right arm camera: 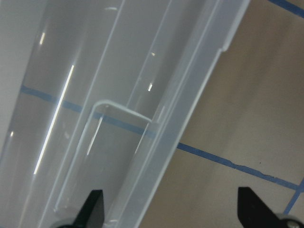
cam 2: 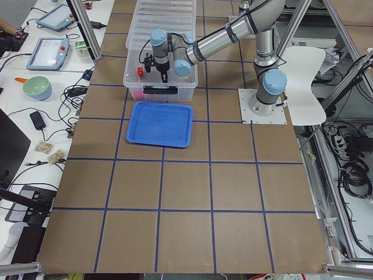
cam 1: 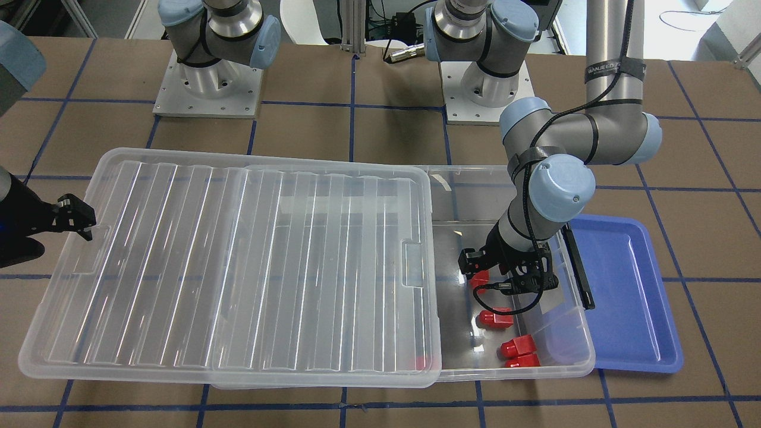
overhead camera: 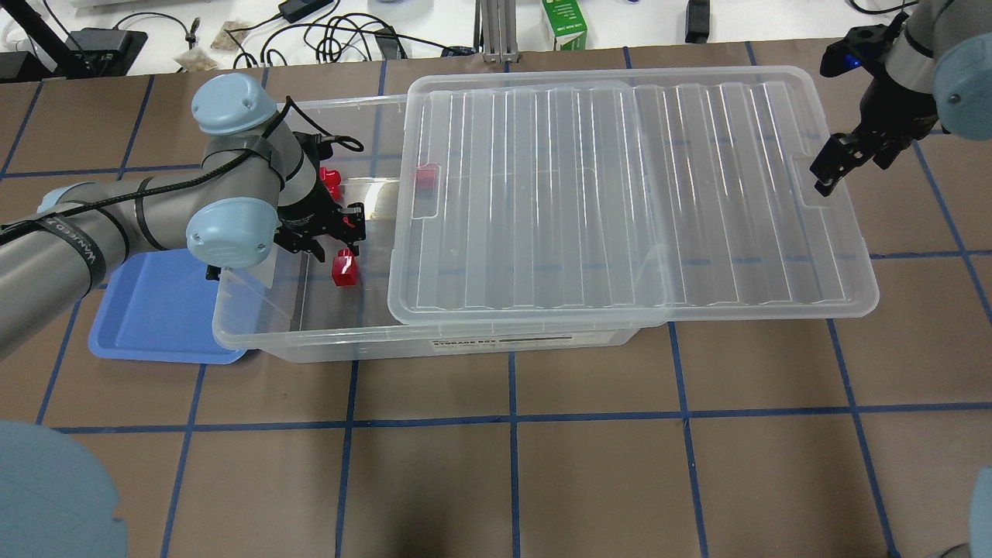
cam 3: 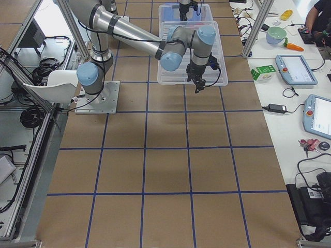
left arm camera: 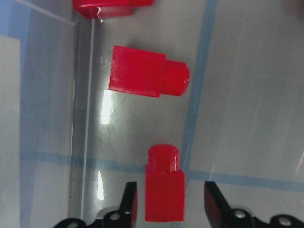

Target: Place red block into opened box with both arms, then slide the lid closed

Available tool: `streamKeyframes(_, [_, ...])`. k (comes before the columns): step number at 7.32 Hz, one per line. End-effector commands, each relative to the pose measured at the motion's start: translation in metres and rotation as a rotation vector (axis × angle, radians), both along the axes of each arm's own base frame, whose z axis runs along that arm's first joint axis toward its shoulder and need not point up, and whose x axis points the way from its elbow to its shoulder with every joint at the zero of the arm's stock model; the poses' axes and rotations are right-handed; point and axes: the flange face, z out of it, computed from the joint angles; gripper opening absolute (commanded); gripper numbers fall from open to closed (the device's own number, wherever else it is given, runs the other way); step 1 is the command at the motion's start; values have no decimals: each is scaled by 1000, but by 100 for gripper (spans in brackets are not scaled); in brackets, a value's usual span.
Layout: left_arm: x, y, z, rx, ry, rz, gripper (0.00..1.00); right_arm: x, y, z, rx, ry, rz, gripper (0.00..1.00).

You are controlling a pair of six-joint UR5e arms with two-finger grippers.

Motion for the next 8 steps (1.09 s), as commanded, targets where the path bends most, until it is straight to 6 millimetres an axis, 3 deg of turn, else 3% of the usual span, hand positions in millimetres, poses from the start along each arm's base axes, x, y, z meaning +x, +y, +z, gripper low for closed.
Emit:
streamKeyframes(1, [0,-9,64,-81,-3,-1,100,1,4,14,-27,10,-62,100])
streamKeyframes(2, [2,-9,101,-83,-3,-9,100,0,4,14,-31,10,-64,100])
streamKeyframes(4, [8,-9,175,-88,-9,-42,100,-7,-13,44,-85,31,-69,100])
streamKeyframes(5, [10,-3,197,-92,-20,-68,100,-20,-22,32,-76,27,-92,100])
streamKeyframes(6, [7,12,229,-84,-29,-72,100,-47,-24,21,-63,18,-148,100])
streamKeyframes(8, [-24,27,227,-82,-57,-121,100,-57,-29,3,-47,-6,-208,100])
